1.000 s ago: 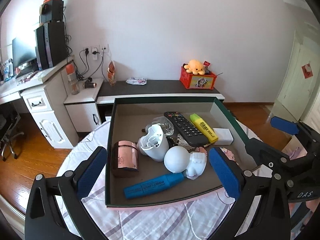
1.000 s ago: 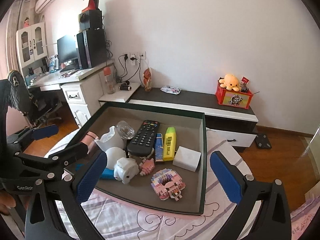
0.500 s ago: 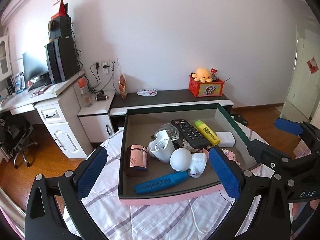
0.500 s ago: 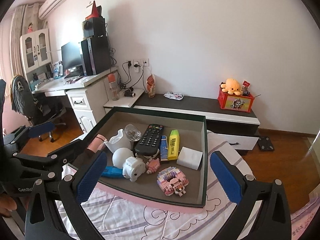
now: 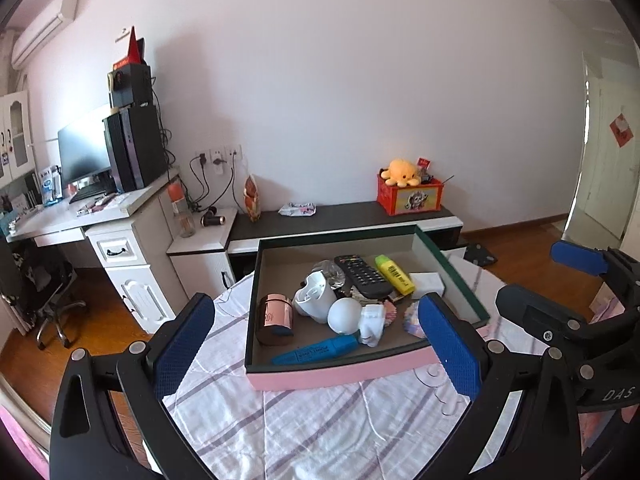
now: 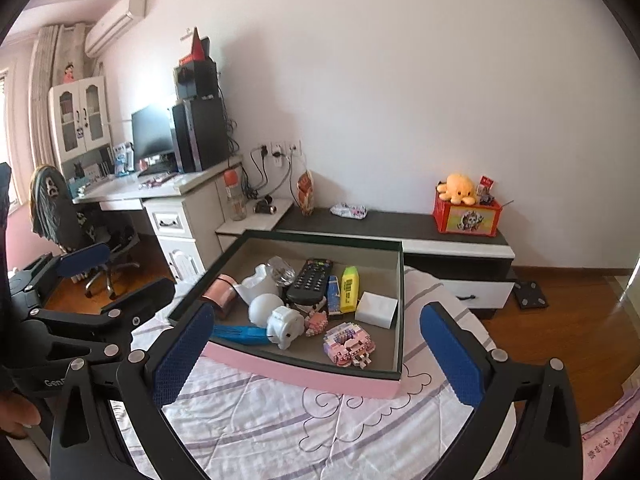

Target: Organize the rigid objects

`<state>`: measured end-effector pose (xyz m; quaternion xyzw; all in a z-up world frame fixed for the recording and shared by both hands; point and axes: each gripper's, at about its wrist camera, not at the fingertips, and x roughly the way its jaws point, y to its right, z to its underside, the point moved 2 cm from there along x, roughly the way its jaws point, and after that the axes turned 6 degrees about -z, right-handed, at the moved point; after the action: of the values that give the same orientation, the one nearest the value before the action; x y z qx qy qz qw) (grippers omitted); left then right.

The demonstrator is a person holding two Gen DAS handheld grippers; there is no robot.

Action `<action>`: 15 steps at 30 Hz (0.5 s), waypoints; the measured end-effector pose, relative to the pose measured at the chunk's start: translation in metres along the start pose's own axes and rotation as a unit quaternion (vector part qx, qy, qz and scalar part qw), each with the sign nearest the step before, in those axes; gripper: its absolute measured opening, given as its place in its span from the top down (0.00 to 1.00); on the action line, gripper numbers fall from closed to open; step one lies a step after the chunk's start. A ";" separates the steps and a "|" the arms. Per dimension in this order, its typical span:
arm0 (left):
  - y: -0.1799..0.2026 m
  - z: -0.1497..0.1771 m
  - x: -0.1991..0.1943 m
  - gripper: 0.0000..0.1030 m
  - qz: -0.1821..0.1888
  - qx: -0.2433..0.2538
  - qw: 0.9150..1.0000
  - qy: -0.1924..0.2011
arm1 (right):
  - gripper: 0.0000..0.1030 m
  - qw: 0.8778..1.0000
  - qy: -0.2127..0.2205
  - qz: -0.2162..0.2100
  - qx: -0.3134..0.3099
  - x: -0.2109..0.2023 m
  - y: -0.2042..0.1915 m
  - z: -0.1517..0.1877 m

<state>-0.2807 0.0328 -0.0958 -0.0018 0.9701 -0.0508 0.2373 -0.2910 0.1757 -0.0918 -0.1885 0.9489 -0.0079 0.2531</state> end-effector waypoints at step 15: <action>-0.004 -0.017 -0.118 0.00 -0.038 0.002 0.993 0.107 | 0.00 0.996 0.084 -0.001 -0.032 -0.102 -0.040 -0.014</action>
<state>-0.1841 0.0341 -0.0265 -0.0326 0.9891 -0.0612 0.1296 -0.2020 0.1744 -0.0271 -0.1958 0.9665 0.0067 0.1660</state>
